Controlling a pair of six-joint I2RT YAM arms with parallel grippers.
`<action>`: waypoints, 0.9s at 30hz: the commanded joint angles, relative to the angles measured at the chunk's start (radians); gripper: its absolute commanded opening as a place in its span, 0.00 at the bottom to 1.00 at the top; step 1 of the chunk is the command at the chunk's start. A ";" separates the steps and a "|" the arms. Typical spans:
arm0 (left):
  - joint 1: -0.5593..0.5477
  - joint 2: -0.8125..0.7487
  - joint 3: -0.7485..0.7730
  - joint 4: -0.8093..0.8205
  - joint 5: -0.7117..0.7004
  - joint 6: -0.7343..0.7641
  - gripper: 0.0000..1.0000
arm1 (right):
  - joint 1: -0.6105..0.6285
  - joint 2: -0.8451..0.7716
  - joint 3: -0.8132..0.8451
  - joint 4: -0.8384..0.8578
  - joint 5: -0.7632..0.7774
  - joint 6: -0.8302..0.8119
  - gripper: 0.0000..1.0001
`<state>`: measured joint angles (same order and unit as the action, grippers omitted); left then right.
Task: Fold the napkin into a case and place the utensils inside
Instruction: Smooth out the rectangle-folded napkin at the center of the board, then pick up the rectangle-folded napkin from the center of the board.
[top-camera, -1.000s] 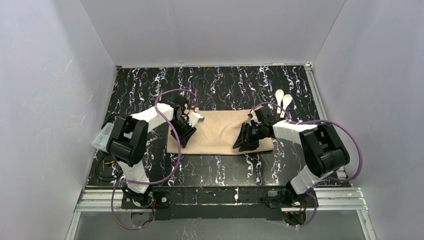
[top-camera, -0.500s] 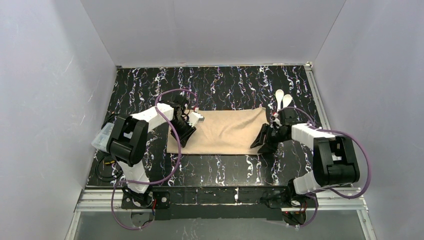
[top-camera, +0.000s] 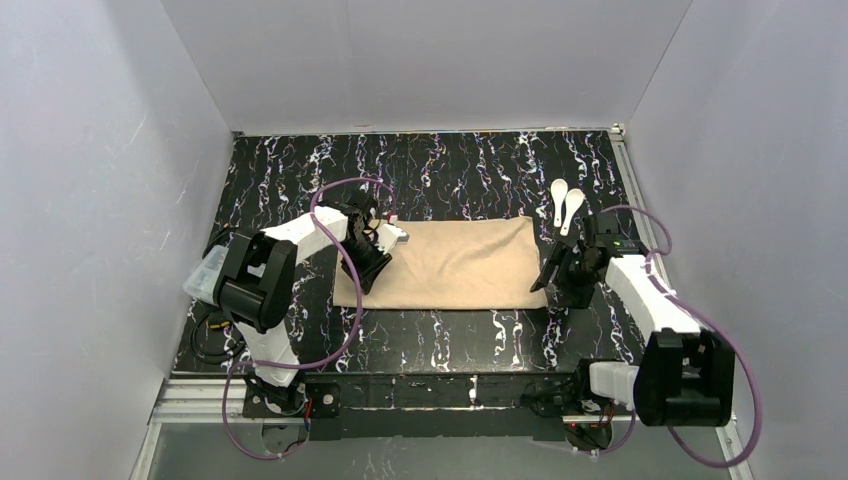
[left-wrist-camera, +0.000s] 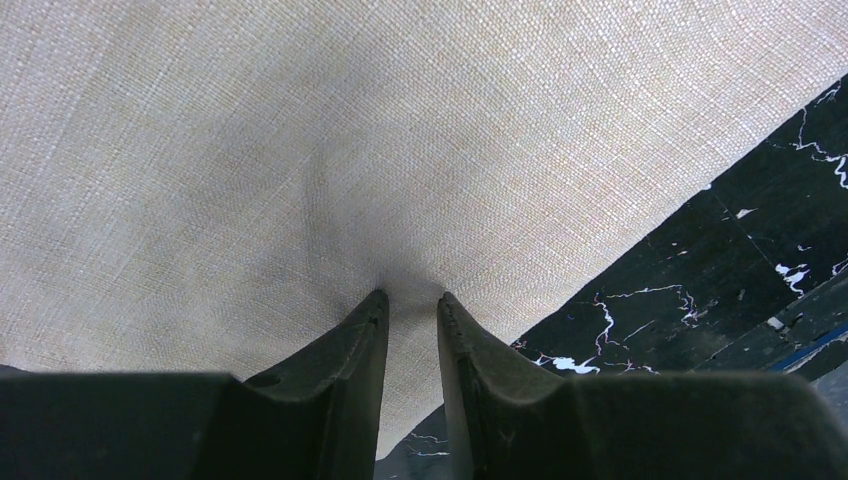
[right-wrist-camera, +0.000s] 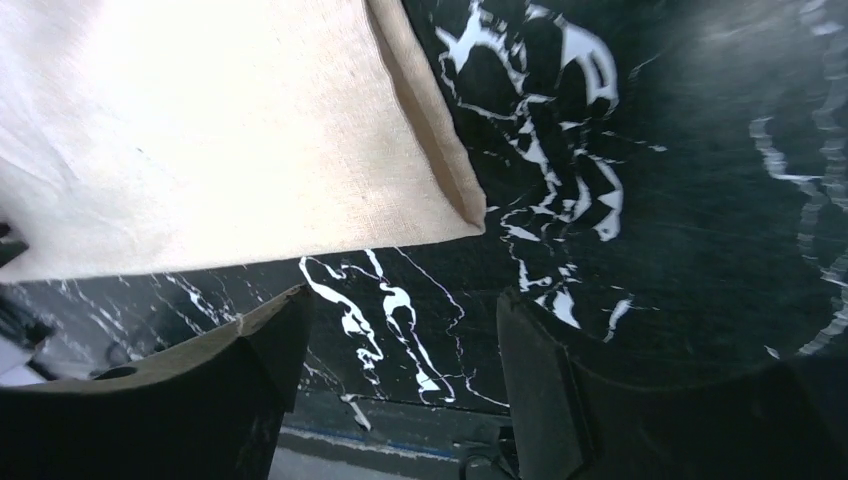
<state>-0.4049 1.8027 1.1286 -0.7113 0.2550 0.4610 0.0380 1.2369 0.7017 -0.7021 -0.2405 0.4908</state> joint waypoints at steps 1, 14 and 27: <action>0.004 0.066 -0.046 0.029 -0.122 0.040 0.25 | -0.007 -0.095 0.086 -0.095 0.177 0.028 0.79; 0.005 0.059 -0.012 0.008 -0.105 0.028 0.25 | -0.007 0.019 -0.051 0.147 0.048 0.153 0.73; 0.005 0.048 -0.024 0.008 -0.094 0.028 0.24 | -0.007 -0.047 -0.037 0.094 0.074 0.156 0.14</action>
<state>-0.4084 1.8072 1.1389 -0.7223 0.2489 0.4606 0.0338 1.2407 0.6128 -0.5518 -0.2073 0.6571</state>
